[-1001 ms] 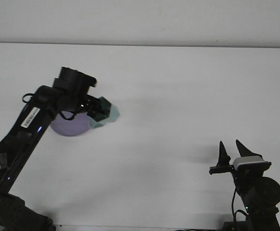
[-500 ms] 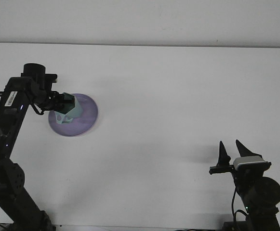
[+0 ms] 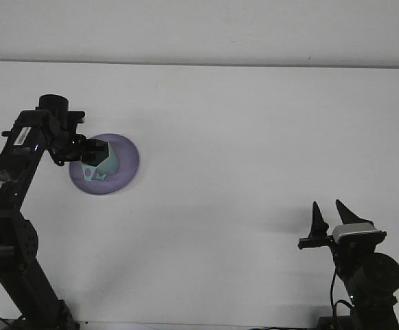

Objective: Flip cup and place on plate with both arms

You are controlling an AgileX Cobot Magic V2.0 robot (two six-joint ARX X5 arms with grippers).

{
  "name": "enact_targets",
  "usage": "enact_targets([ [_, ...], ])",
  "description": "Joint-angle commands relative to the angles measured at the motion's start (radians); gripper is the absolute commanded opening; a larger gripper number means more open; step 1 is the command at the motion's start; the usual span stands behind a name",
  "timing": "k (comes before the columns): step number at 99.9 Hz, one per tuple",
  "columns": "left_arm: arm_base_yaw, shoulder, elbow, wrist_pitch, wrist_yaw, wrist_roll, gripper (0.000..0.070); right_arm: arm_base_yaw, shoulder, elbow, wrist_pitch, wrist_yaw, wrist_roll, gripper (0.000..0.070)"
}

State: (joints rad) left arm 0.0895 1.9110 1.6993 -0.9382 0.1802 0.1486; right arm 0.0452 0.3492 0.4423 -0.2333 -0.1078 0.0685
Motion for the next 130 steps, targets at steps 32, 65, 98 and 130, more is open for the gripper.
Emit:
enact_targets([
  [32,0.001,-0.077,0.113,-0.050,0.037,-0.008,0.0435,0.001,0.004,0.008,0.008,0.000,0.013,0.0348],
  [65,0.001,-0.432,0.114,-0.038,0.068,-0.051,0.0282,0.001,0.004,0.008,0.004,0.000,0.005,0.0348],
  [98,-0.002,-0.792,-0.103,0.085,0.062,-0.002,0.0014,0.001,0.004,0.008,0.008,0.003,-0.016,0.0000],
  [130,-0.003,-1.384,-1.011,0.807,0.048,-0.120,0.0014,0.001,0.003,0.008,0.028,0.005,-0.046,0.0000],
])
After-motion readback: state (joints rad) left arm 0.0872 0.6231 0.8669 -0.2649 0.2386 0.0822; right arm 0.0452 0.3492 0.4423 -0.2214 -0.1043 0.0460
